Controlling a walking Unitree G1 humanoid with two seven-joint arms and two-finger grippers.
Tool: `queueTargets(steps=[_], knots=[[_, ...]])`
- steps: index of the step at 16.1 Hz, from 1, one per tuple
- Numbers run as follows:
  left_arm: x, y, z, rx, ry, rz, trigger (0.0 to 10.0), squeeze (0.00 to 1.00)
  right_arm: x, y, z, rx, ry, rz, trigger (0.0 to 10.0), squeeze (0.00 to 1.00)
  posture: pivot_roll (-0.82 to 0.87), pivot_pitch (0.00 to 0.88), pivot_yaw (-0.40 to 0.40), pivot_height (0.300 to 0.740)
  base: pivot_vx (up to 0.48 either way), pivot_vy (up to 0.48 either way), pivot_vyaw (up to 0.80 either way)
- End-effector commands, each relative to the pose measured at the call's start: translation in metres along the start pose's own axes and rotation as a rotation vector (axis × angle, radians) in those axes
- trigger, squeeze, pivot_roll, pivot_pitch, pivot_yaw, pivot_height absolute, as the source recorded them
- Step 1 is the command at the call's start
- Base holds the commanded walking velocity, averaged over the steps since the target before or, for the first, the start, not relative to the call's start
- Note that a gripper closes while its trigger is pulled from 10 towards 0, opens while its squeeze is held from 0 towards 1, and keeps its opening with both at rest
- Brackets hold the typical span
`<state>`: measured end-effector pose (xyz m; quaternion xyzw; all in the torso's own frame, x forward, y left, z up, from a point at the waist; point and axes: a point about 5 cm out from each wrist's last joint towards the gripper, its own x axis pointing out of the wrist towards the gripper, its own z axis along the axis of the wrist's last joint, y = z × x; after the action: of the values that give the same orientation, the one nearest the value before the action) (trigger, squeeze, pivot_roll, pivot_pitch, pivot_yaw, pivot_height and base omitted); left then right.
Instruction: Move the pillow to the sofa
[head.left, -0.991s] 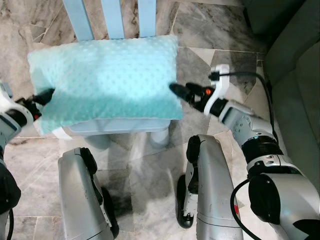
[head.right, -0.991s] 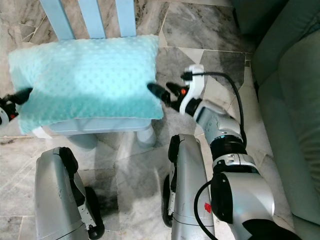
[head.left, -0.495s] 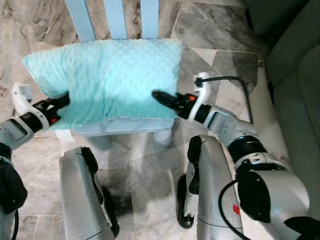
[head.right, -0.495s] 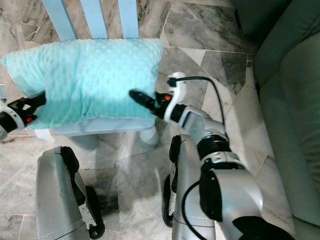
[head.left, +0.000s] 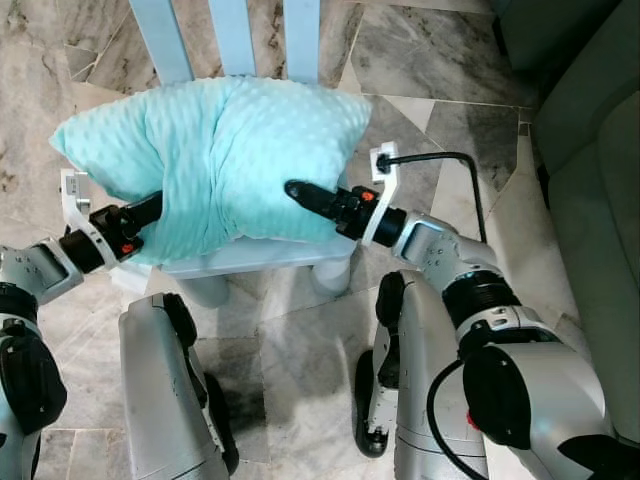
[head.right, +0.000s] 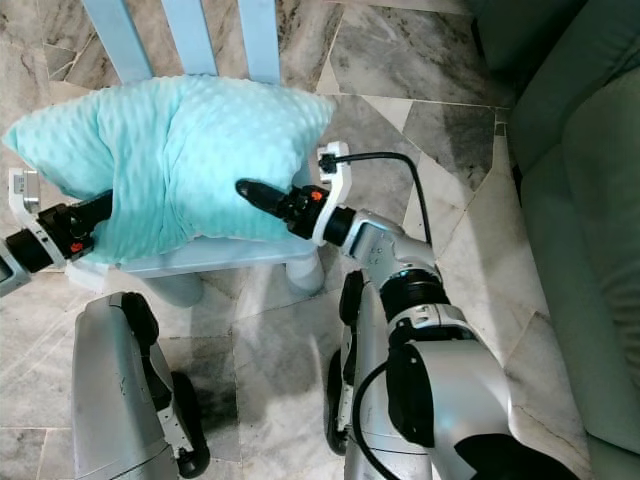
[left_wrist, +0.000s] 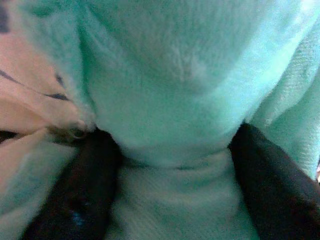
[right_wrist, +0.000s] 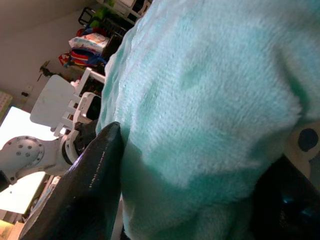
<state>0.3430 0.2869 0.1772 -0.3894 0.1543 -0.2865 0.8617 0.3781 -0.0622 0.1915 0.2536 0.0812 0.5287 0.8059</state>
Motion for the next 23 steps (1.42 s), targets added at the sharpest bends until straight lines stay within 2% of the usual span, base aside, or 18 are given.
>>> queueTargets(steps=[1,4,5,7,8,10,11,12,13,15,16,17,19,22,23], knots=[[-0.002,0.01,-0.018,-0.049,0.052,0.022,0.0,0.0,0.001,0.002,-0.009,0.017,0.023,0.035,0.0,0.0,-0.11,0.497,-0.071,0.42,0.0,0.0,0.0],[-0.003,0.011,-0.017,-0.038,0.045,0.032,0.0,0.0,-0.003,0.0,-0.011,0.009,0.03,0.026,0.0,0.0,-0.11,0.499,-0.07,0.42,0.0,0.0,0.0],[-0.005,0.015,-0.012,0.016,-0.012,0.08,0.0,0.0,-0.007,-0.003,-0.006,-0.029,-0.002,-0.016,0.0,0.0,-0.1,0.498,-0.07,0.42,0.0,0.0,0.0],[-0.006,0.017,-0.001,0.082,-0.122,0.141,0.0,0.0,-0.013,-0.002,0.006,-0.079,-0.061,-0.021,0.0,0.0,-0.11,0.494,-0.07,0.42,0.0,0.0,0.0],[-0.006,0.016,0.0,0.082,-0.132,0.139,0.0,0.0,-0.014,-0.002,0.008,-0.079,-0.067,-0.015,0.0,0.0,-0.11,0.494,-0.07,0.42,0.0,0.0,0.0],[-0.006,0.013,0.012,0.153,-0.242,0.162,0.0,0.0,-0.023,-0.001,0.02,-0.188,-0.117,-0.028,0.0,0.0,-0.1,0.486,-0.076,0.42,0.0,0.0,0.0],[-0.007,0.012,0.013,0.181,-0.261,0.158,0.0,0.0,-0.027,0.001,0.026,-0.28,-0.13,-0.043,0.0,0.0,-0.1,0.486,-0.076,0.42,0.0,0.0,0.0],[-0.008,0.012,0.013,0.185,-0.261,0.159,0.0,0.0,-0.027,0.002,0.027,-0.287,-0.132,-0.044,0.0,0.0,-0.1,0.486,-0.076,0.42,0.0,0.0,0.0],[-0.009,0.011,0.015,0.223,-0.294,0.174,0.0,0.0,-0.029,0.005,0.034,-0.333,-0.162,-0.053,0.0,0.0,-0.1,0.472,-0.079,0.42,0.0,0.0,0.0],[-0.009,0.009,0.021,0.282,-0.363,0.217,0.0,0.0,-0.031,0.007,0.041,-0.369,-0.203,-0.07,0.0,0.0,-0.1,0.46,-0.079,0.42,0.0,0.0,0.0],[-0.009,0.004,0.03,0.391,-0.45,0.28,0.0,0.0,-0.034,0.011,0.046,-0.425,-0.236,-0.08,0.0,0.0,-0.08,0.436,-0.07,0.42,0.0,0.0,0.0],[-0.007,0.001,0.033,0.414,-0.468,0.286,0.0,0.0,-0.035,0.012,0.047,-0.442,-0.244,-0.083,0.0,0.0,-0.08,0.427,-0.067,0.42,0.0,0.0,0.0],[0.0,-0.016,0.048,0.498,-0.59,0.31,0.0,0.0,-0.036,0.016,0.053,-0.501,-0.278,-0.096,0.0,0.0,-0.08,0.385,-0.057,0.42,0.0,0.0,0.0],[0.007,-0.032,0.058,0.584,-0.671,0.322,0.0,0.0,-0.037,0.02,0.06,-0.542,-0.31,-0.105,0.0,0.0,-0.07,0.333,-0.05,0.42,0.0,0.0,0.0],[0.012,-0.043,0.063,0.627,-0.722,0.318,0.0,0.0,-0.04,0.022,0.065,-0.591,-0.339,-0.132,0.0,0.0,-0.06,0.292,-0.044,0.42,0.0,0.0,0.0]])
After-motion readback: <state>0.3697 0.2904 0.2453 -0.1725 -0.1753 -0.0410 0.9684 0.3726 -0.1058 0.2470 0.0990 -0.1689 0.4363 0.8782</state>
